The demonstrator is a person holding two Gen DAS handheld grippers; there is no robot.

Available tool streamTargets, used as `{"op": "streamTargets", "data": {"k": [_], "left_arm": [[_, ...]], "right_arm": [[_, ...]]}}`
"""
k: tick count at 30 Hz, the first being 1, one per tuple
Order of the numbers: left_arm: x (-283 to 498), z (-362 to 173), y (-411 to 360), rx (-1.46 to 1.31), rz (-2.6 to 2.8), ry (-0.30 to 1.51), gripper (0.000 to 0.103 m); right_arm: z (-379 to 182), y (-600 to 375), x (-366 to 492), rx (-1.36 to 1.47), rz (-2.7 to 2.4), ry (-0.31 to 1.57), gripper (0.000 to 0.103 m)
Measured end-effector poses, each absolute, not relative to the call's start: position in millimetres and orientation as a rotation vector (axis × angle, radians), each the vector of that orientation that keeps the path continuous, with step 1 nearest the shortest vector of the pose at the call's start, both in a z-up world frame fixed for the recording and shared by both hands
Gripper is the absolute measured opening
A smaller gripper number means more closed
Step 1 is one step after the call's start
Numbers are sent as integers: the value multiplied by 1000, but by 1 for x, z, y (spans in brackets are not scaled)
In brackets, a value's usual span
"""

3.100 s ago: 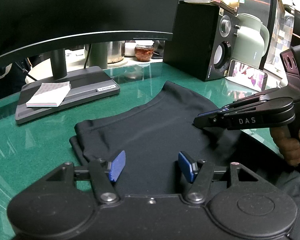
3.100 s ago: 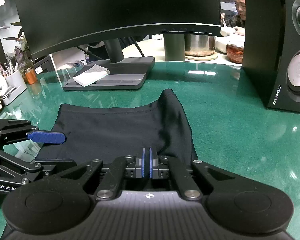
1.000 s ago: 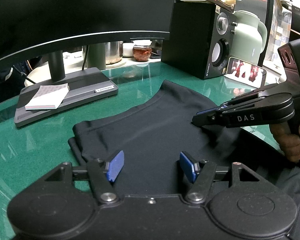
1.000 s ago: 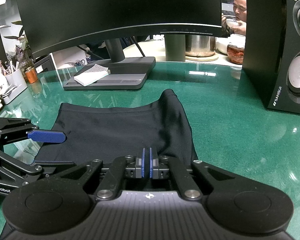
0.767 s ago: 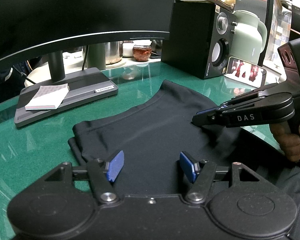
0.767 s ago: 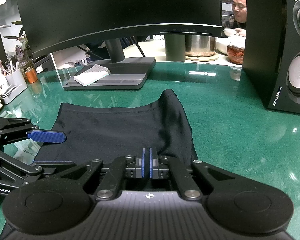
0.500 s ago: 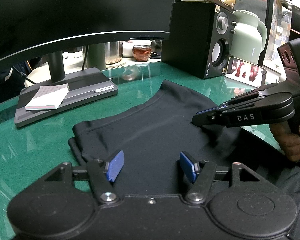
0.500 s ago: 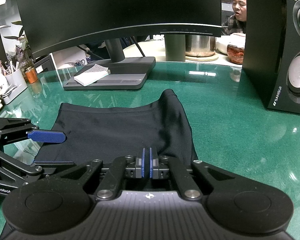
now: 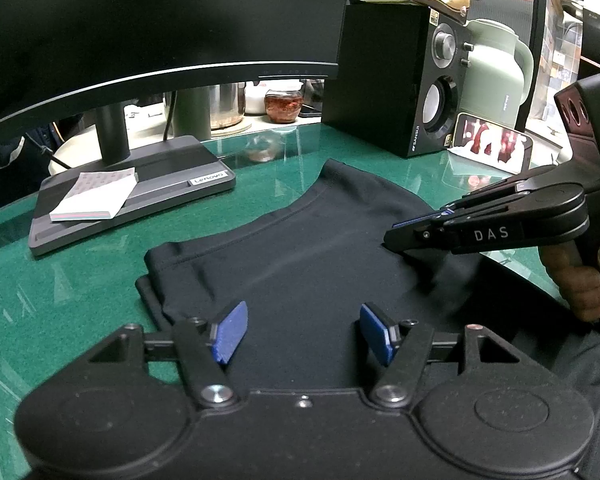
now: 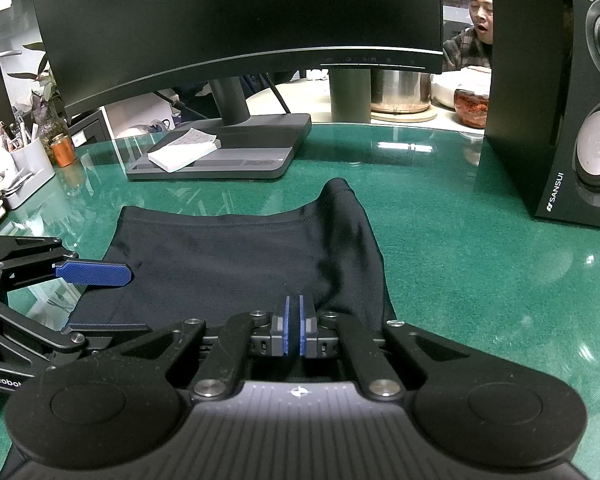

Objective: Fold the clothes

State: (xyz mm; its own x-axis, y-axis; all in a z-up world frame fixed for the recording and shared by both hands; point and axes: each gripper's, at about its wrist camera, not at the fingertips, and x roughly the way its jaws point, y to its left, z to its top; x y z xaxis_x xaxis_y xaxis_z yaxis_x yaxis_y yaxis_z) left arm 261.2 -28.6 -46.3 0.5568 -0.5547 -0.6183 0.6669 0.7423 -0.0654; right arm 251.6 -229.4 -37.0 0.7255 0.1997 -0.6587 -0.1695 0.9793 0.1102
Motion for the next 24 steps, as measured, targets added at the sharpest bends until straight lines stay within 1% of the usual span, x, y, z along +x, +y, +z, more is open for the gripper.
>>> {"op": "streamTargets", "data": {"k": [24], "left_arm": [[261, -46, -29, 188, -727, 659, 63]], "right_arm": [[-37, -231, 253, 48, 204, 732, 1]]}}
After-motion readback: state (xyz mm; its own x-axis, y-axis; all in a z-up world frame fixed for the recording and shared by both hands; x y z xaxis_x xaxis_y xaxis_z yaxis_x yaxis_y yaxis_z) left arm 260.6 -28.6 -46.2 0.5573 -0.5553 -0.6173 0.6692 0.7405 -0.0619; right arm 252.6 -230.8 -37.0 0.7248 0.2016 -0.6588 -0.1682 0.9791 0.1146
